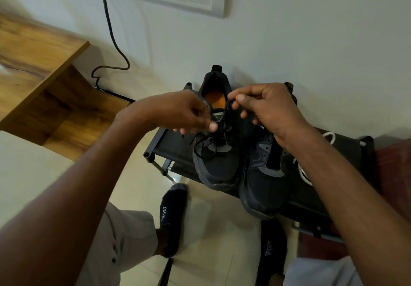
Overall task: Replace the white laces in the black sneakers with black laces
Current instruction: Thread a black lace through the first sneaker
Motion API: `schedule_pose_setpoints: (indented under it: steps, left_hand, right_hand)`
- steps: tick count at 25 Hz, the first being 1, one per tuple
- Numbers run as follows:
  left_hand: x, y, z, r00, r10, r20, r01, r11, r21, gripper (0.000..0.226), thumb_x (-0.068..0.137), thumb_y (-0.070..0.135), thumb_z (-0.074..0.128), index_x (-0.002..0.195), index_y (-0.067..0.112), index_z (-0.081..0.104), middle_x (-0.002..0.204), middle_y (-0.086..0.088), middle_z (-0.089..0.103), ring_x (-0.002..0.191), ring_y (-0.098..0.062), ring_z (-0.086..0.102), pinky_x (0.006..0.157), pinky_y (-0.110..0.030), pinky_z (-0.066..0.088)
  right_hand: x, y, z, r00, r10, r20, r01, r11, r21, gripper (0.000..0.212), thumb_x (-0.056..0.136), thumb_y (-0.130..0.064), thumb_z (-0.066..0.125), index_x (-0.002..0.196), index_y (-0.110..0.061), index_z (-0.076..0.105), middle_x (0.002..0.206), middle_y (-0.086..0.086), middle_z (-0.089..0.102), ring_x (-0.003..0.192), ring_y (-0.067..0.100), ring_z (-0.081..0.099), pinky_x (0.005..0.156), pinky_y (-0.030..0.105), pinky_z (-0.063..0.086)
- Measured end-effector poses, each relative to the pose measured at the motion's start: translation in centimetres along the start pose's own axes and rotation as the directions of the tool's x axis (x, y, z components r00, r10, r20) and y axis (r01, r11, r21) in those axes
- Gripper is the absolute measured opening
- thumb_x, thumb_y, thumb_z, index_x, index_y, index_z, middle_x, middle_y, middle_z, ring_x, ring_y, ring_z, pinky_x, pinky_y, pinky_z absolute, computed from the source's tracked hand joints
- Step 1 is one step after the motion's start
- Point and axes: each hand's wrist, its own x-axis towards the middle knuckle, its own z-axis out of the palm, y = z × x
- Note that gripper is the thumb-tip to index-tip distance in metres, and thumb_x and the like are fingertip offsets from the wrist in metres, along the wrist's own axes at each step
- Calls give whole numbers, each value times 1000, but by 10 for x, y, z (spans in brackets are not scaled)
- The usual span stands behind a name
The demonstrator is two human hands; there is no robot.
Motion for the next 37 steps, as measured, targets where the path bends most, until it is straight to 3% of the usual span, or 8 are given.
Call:
schedule_pose_setpoints:
  steps: [3,6,16,21,24,29,34,37]
  left_hand:
    - [3,6,-1,966,42,-255,-117,951,-287,34,87,48,75,108,22,72,100,-4,75,92,-17,69,73,-31,49]
    - [5,17,4,979,98,-181,-182,825,-535,32,94,31,73,118,11,69,105,-7,78,101,-21,74,69,-28,51]
    - [12,24,18,973,-27,-227,-105,828,-551,16,98,20,71,101,5,73,87,-13,78,77,-16,71,59,-23,49]
    - [17,18,26,945,-184,-271,71,923,-377,5,100,17,68,99,17,73,75,-9,77,63,-20,75,48,-22,48]
    - [21,18,32,918,-179,-355,91,964,-250,6,99,20,69,96,20,74,66,-4,75,56,-17,74,47,-19,52]
    - [22,14,32,926,-133,-354,85,985,-147,9,97,23,72,95,18,79,62,-1,74,50,-12,70,56,-17,56]
    - [24,20,41,895,11,-447,123,955,269,17,95,24,69,108,25,80,82,-2,71,63,-22,62,58,-32,46]
    - [27,27,51,871,15,-490,213,889,405,21,95,25,67,113,25,77,91,-3,68,67,-21,54,57,-33,37]
  right_hand:
    - [0,-3,2,997,-16,82,11,997,71,13,102,-8,65,109,-12,74,88,6,79,63,13,66,49,22,43]
    - [-1,-5,2,999,-39,15,37,989,146,9,95,-18,76,100,-12,73,81,8,78,61,16,67,46,22,42]
    - [2,0,3,998,-54,-45,56,997,53,13,97,-13,72,99,-22,80,84,-1,78,72,7,67,53,20,48]
    - [0,13,9,996,-73,50,87,910,-405,51,92,2,61,113,-42,74,85,-5,71,77,15,68,69,37,59]
    - [-8,14,17,984,-83,155,156,816,-557,72,89,10,60,139,-42,62,98,-5,65,87,12,63,69,25,53]
    - [-8,19,20,956,-84,281,259,696,-670,86,89,2,64,154,-48,39,124,0,56,113,21,58,91,38,55]
    - [-9,18,16,972,-124,202,223,761,-610,70,84,11,63,131,-41,58,123,-2,67,109,23,65,89,43,60]
    - [-7,19,9,983,-67,173,156,802,-576,68,84,13,62,125,-42,64,120,-5,68,105,18,66,82,30,59]
